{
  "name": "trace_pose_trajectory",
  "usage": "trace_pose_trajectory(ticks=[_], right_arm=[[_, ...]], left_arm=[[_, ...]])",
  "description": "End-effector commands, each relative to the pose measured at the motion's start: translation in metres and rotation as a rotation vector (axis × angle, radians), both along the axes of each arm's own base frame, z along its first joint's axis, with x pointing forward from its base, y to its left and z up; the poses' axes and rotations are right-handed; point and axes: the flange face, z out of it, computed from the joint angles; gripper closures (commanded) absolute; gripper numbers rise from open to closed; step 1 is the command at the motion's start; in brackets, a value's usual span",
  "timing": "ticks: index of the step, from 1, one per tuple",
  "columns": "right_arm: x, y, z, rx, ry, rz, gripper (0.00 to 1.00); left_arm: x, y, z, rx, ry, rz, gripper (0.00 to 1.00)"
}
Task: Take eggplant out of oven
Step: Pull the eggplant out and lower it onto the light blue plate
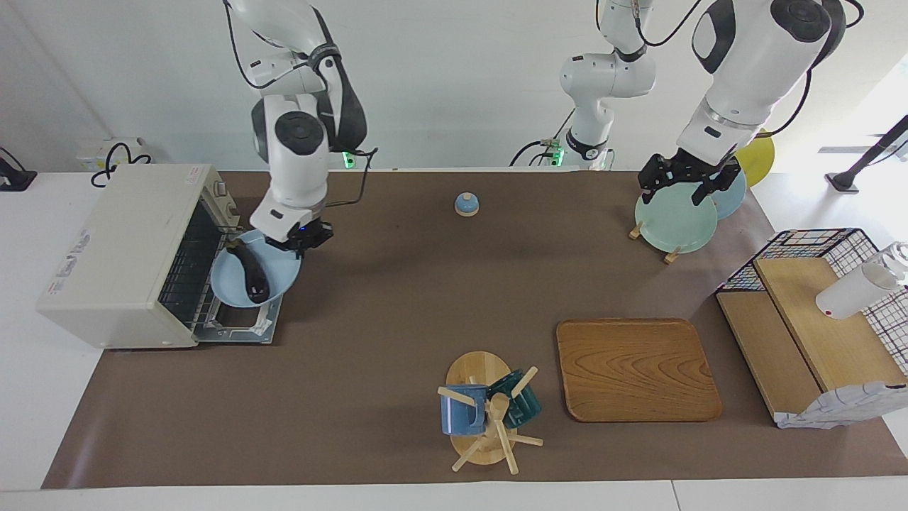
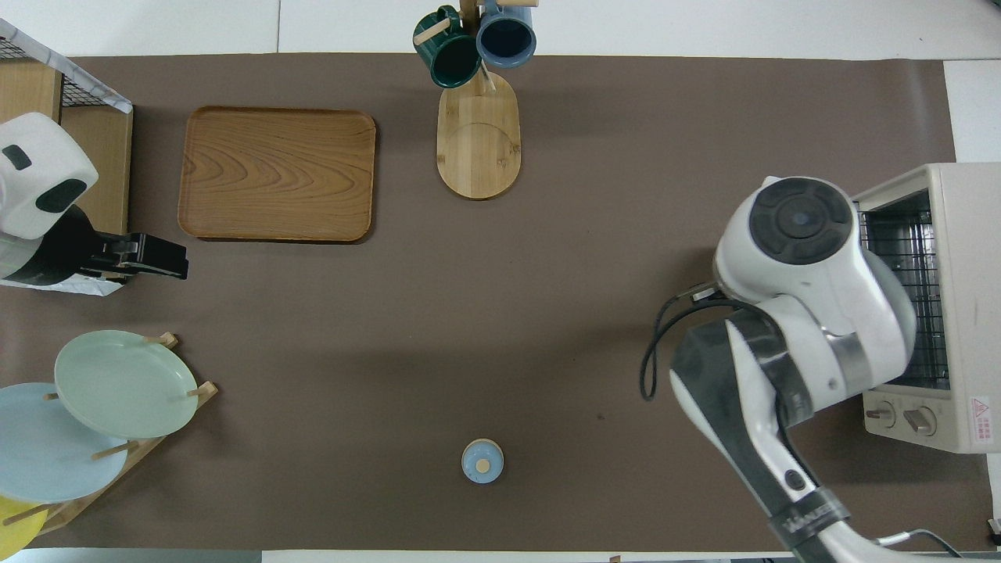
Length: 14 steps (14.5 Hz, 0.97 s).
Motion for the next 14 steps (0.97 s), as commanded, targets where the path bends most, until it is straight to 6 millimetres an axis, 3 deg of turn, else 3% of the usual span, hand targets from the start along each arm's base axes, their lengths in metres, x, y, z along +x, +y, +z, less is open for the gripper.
trace_pose_trajectory(ticks=[1,2,4,8,11,14], right_arm=[[0.002,0.109,-0.002,-0.036,-0.012,-0.070,1.00],[-0.003,0.172,-0.012,-0.036,-0.018,-0.098,1.00],[-0.002,0.251,-0.035,-0.036,-0.053,-0.191,1.00],[-0.029,0.302,-0.059,0.058,-0.072,-0.237,1.00],[-0.040,0.304,-0.093,0.075,-0.075,-0.233,1.00],[-0.044,0.307,-0.106,0.123,-0.080,-0.288,1.00]], left_arm=[[0.001,0.004,0.003,-0.013,-0.008,0.006,0.00],[0.002,0.004,0.002,-0.014,-0.008,0.004,0.00],[0.002,0.005,0.002,-0.014,-0.011,0.007,0.00],[0.007,0.024,0.002,-0.015,-0.019,0.043,0.00],[0.009,0.033,0.002,-0.016,-0.028,0.063,0.00],[0.010,0.034,0.003,-0.014,-0.036,0.063,0.00]])
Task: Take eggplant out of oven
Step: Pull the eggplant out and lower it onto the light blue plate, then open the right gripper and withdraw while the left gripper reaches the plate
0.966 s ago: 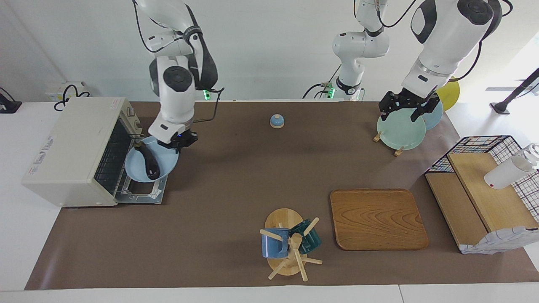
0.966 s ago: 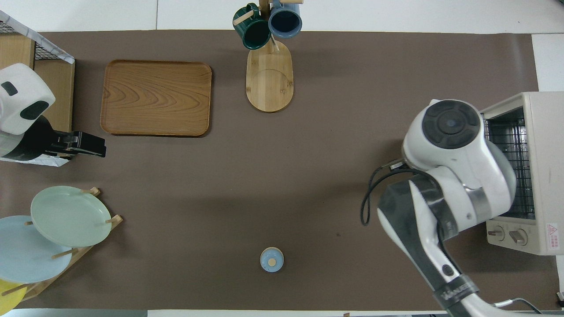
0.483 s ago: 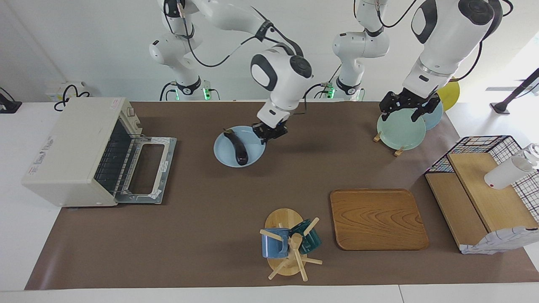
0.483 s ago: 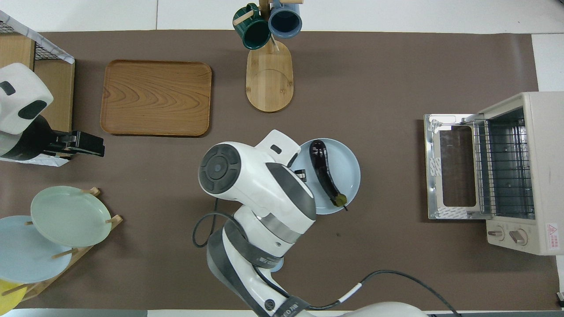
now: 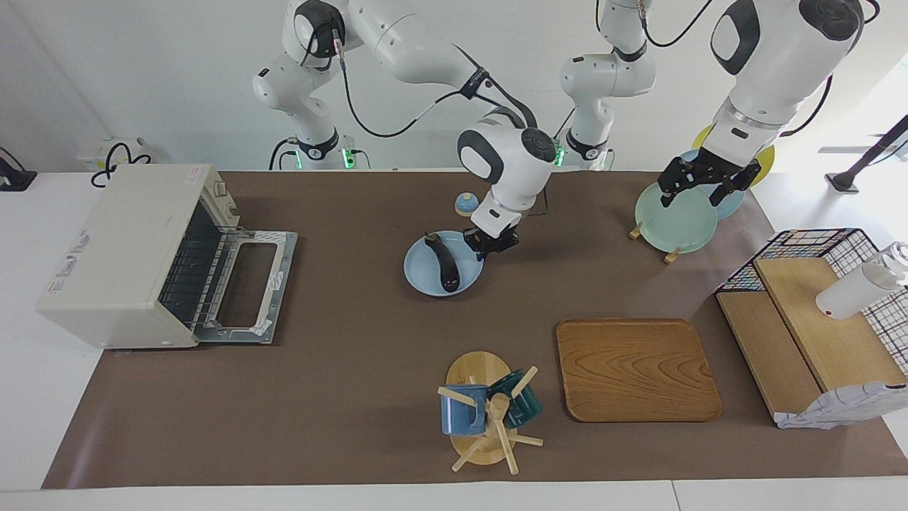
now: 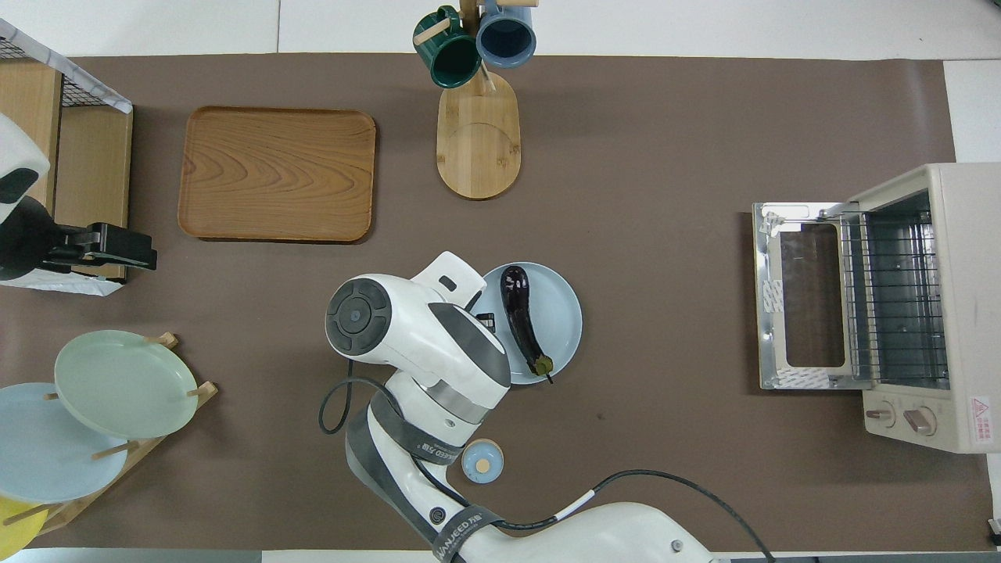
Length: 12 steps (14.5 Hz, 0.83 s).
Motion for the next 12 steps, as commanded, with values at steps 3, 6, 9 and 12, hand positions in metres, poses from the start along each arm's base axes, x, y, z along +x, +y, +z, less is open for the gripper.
trace_pose_trajectory(ticks=[3,6,9,12], right_arm=[[-0.003,0.004,-0.001,0.085,-0.013,-0.061,0.55],[0.002,-0.004,0.020,0.048,-0.001,-0.038,0.46],[0.025,-0.063,0.067,-0.035,0.034,-0.001,0.47],[0.061,-0.151,0.092,-0.045,0.099,-0.016,0.63]], left_arm=[[0.005,0.005,0.002,-0.011,-0.027,0.007,0.00],[0.007,0.004,0.003,-0.013,-0.044,0.007,0.00],[0.009,-0.002,-0.003,-0.014,-0.052,0.022,0.00],[0.012,-0.028,-0.013,-0.021,-0.060,0.048,0.00]])
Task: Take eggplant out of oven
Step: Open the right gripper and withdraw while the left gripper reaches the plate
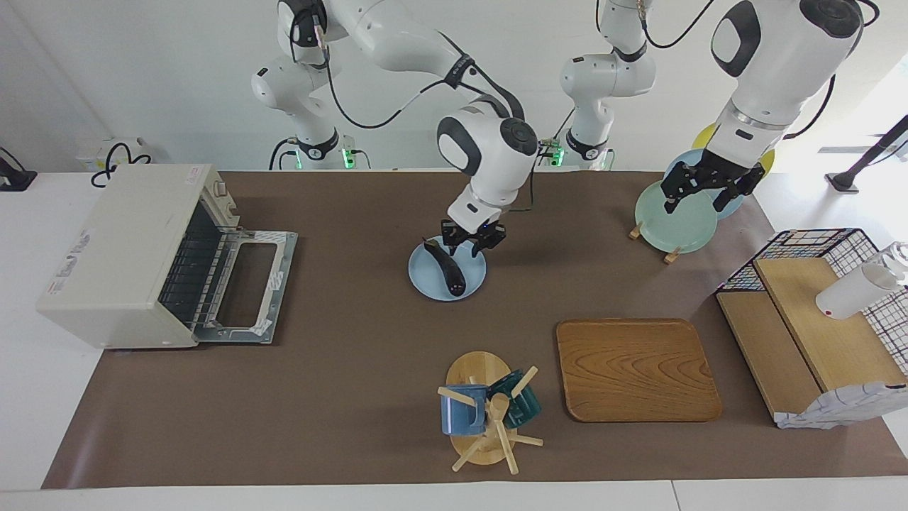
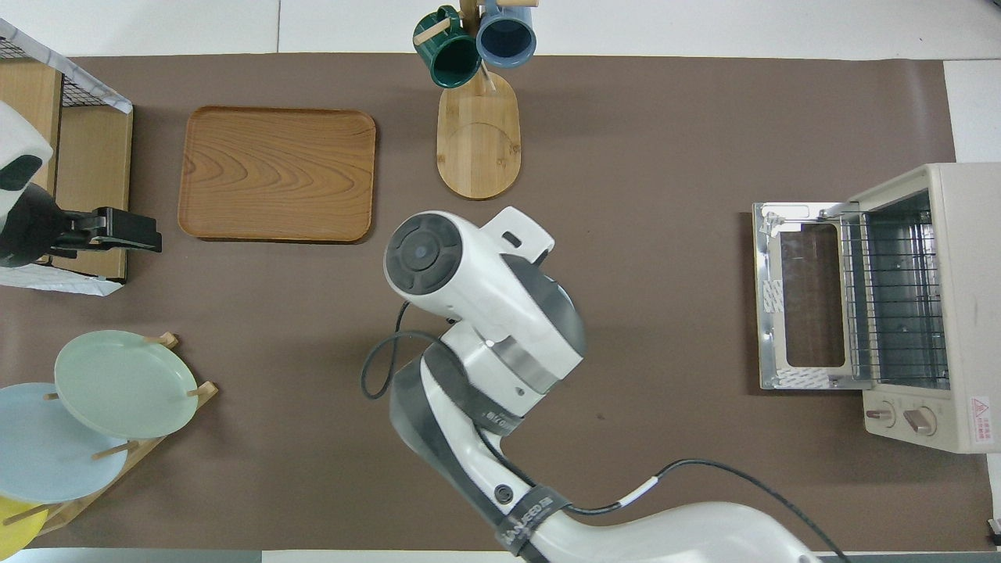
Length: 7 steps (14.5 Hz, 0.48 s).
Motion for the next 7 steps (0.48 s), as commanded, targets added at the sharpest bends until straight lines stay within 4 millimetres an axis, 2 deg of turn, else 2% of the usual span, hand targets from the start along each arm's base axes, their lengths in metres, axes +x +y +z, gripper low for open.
trace_pose_trajectory(ticks=[1,2,3,4,6,7], right_arm=[[0.021,-0.087,0.010,-0.003,0.066,-0.014,0.78],[0.020,-0.111,0.002,-0.021,0.088,-0.037,0.92],[0.015,-0.133,-0.011,-0.055,0.100,-0.048,0.99],[0.009,-0.154,-0.024,-0.087,0.112,-0.054,1.00],[-0.004,-0.171,-0.047,-0.119,0.097,0.005,1.00],[-0.001,-0.195,-0.059,-0.128,0.103,0.052,1.00]], left_arm=[[0.004,-0.037,-0.017,-0.017,0.003,-0.012,0.00],[0.003,-0.054,-0.022,-0.025,0.009,-0.016,0.00],[0.005,-0.074,-0.031,-0.045,0.019,0.004,0.00],[0.005,-0.100,-0.040,-0.068,0.026,0.016,0.00],[0.004,-0.151,-0.064,-0.087,0.043,0.016,0.00],[0.002,-0.178,-0.074,-0.113,0.039,0.036,0.00]])
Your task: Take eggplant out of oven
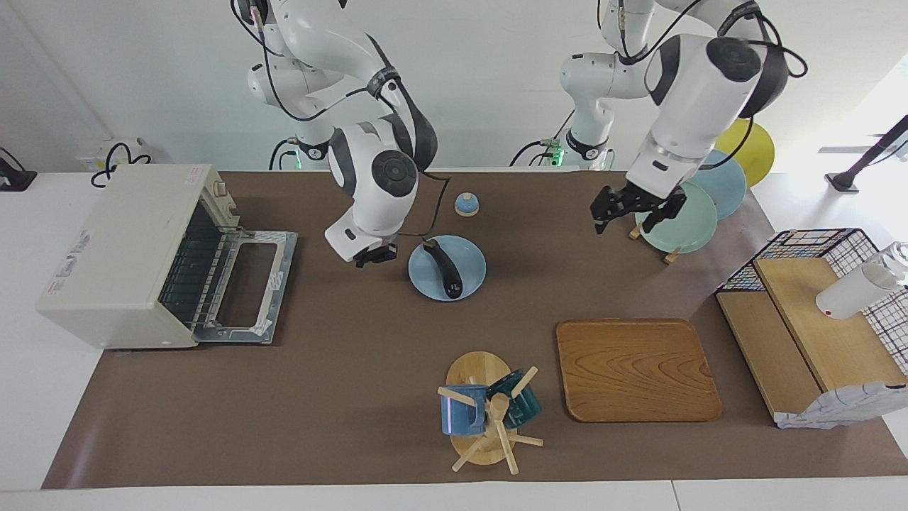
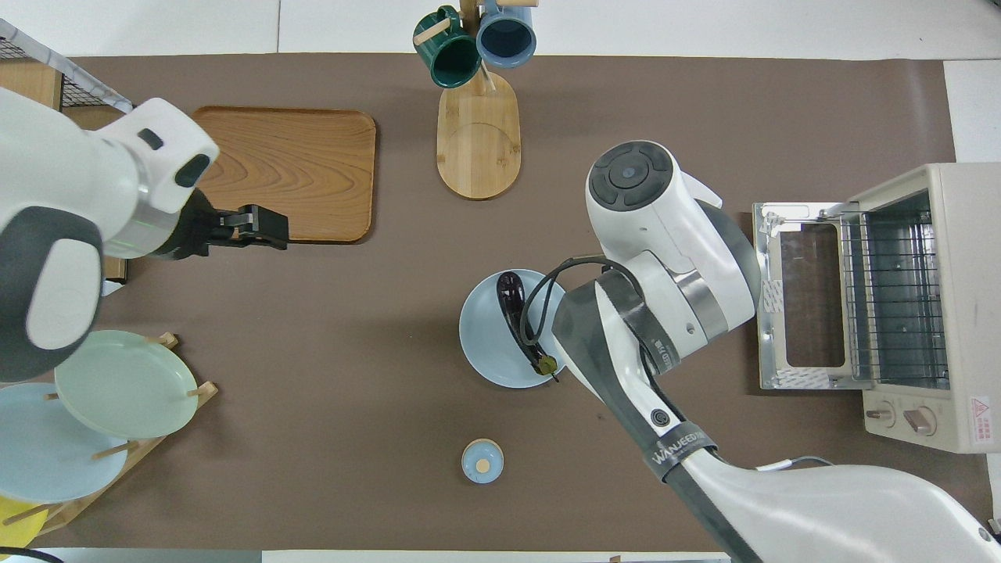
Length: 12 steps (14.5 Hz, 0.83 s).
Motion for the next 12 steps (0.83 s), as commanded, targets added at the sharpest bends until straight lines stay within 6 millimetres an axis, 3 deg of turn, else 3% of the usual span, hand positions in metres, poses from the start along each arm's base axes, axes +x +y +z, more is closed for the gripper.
trace_pose_trajectory(ticks=[1,3,5,7,9,12], right_arm=[[-0.017,-0.052,-0.030,0.006,0.004,0.103,1.00],[-0.008,-0.090,-0.040,0.033,0.009,0.128,1.00],[-0.011,-0.106,-0.054,0.046,0.001,0.125,1.00],[-0.015,-0.120,-0.066,0.044,-0.017,0.140,1.00],[-0.017,-0.133,-0.071,0.028,-0.005,0.159,1.00],[-0.017,-0.145,-0.075,0.030,0.016,0.177,1.00]], left_arm=[[-0.001,-0.064,-0.033,-0.047,0.004,0.044,0.00],[-0.006,-0.099,-0.052,-0.068,0.009,0.047,0.00],[-0.008,-0.127,-0.073,-0.105,0.000,0.080,0.00],[-0.009,-0.139,-0.090,-0.111,-0.007,0.099,0.00],[-0.018,-0.173,-0.117,-0.117,-0.008,0.109,0.00],[-0.029,-0.203,-0.154,-0.109,0.003,0.080,0.00]])
